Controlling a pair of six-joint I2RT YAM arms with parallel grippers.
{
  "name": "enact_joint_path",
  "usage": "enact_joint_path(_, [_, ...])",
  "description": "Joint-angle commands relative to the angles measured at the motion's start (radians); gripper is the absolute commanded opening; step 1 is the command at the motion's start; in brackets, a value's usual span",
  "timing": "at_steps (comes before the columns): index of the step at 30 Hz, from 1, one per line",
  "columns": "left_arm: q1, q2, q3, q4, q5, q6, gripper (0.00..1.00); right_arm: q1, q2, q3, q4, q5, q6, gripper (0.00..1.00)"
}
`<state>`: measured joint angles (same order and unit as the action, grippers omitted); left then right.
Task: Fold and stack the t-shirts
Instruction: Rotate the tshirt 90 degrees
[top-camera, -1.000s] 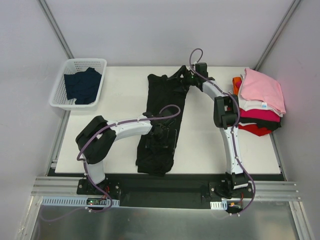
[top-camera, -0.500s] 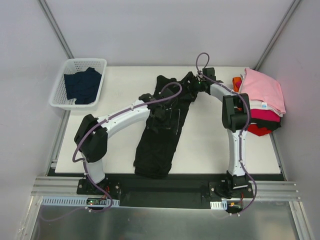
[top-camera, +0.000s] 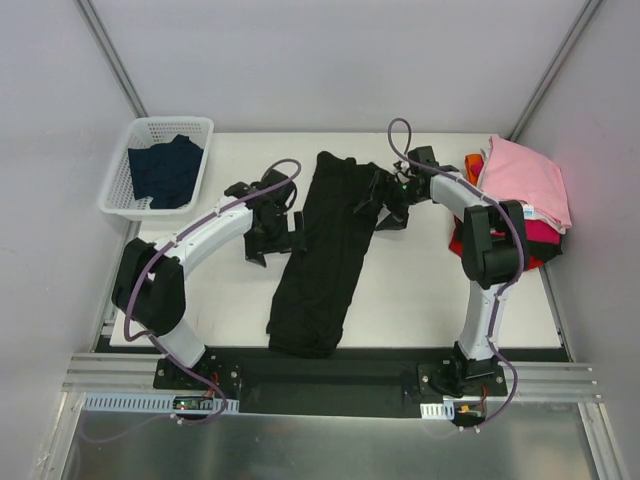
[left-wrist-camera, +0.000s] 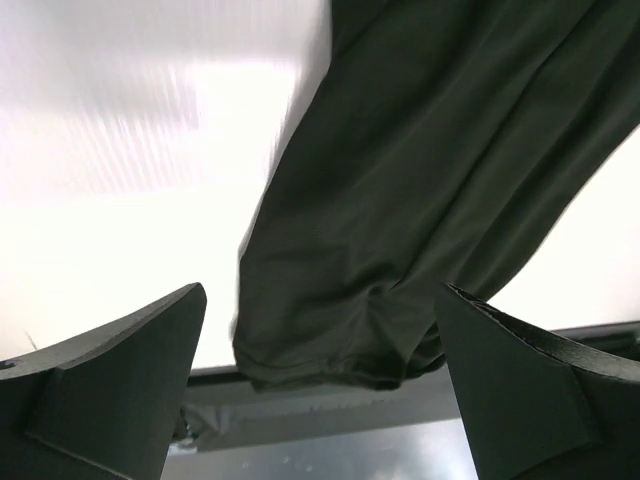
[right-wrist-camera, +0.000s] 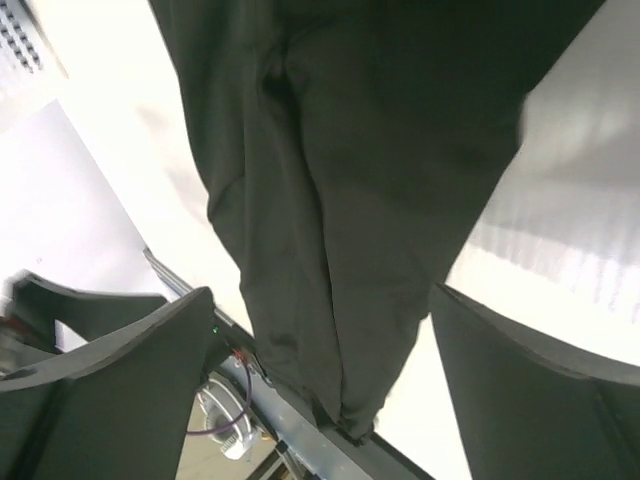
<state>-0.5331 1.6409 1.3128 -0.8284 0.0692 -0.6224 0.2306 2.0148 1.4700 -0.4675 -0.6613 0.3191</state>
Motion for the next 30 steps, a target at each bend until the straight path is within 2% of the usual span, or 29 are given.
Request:
enact_joint_path(1, [-0.021,-0.059,-0.085,-0.003,0.044,-0.003,0.99,-0.020,0.071,0.188,-0.079,0.043,-0.054,0.88])
enact_joint_path(4, [-0.034,-0.082,-0.086,0.000,0.040,-0.008,0.99,-0.024,0.142,0.329,-0.091,0.038,-0.020,0.61])
enact_joint_path(5, [-0.044,-0.087,-0.078,0.000,0.040,-0.005,0.96,-0.025,0.162,0.367,-0.092,0.040,-0.012,0.38])
enact_joint_path(6, [-0.047,-0.090,-0.070,-0.001,0.041,0.004,0.88,-0.027,0.179,0.430,-0.103,0.042,0.003,0.27])
enact_joint_path(7, [-0.050,-0.089,-0.052,-0.002,0.050,0.004,0.69,-0.027,0.211,0.462,-0.106,0.042,0.012,0.18])
enact_joint_path(8, [-0.056,-0.089,-0.044,0.000,0.060,0.006,0.55,-0.027,0.226,0.487,-0.108,0.042,0.021,0.01])
enact_joint_path(10, [-0.062,-0.081,-0.023,0.000,0.078,0.003,0.35,-0.033,0.271,0.551,-0.108,0.042,0.049,0.01])
enact_joint_path(11, [-0.068,-0.066,-0.018,0.000,0.086,0.000,0.17,-0.036,0.285,0.565,-0.106,0.039,0.055,0.01])
enact_joint_path(14, [-0.096,-0.024,-0.001,0.000,0.099,-0.011,0.00,-0.043,0.349,0.607,-0.091,0.032,0.078,0.01])
enact_joint_path(22, [-0.221,0.112,0.077,0.000,0.118,0.007,0.00,-0.059,0.361,0.501,-0.007,0.025,0.094,0.01])
enact_joint_path(30, [-0.232,0.171,0.080,0.002,0.142,0.004,0.00,-0.063,0.415,0.495,0.059,0.032,0.120,0.01])
